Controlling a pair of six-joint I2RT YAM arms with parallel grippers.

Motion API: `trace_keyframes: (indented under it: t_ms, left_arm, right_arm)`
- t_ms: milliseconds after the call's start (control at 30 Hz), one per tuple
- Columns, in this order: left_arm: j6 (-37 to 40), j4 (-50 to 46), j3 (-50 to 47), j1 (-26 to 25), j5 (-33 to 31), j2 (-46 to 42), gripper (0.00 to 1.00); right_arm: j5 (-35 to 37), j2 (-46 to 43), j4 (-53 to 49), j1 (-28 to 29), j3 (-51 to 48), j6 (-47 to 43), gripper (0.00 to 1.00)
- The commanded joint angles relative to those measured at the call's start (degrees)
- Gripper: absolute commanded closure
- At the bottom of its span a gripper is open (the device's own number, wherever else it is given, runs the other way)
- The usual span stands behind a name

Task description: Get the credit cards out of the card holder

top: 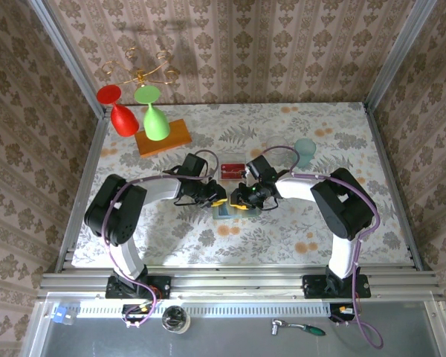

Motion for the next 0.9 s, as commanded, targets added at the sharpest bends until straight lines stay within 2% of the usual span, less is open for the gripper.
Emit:
trace_keyframes:
  t_ms: [0,333,867]
  left_arm:
    - [-0.60,0.92,1.47,-0.68,1.36,1.14,0.78]
    - [-0.74,0.92,2.39,-1.21,1.53,1.16,0.83]
    - [-1.13,-2.85,6.37,-3.71,-0.33,1.68,0.81]
  right_arm:
    - [-0.77,-1.40,-0.59,-0.22,-0.91,0.48,0.73]
    - [-0.71,-3.37,-1.33,-0.21,-0.74,0.54,0.73]
    - [1.61,-12.72,-6.22,-3.62,-1.99,-2.23,0.72]
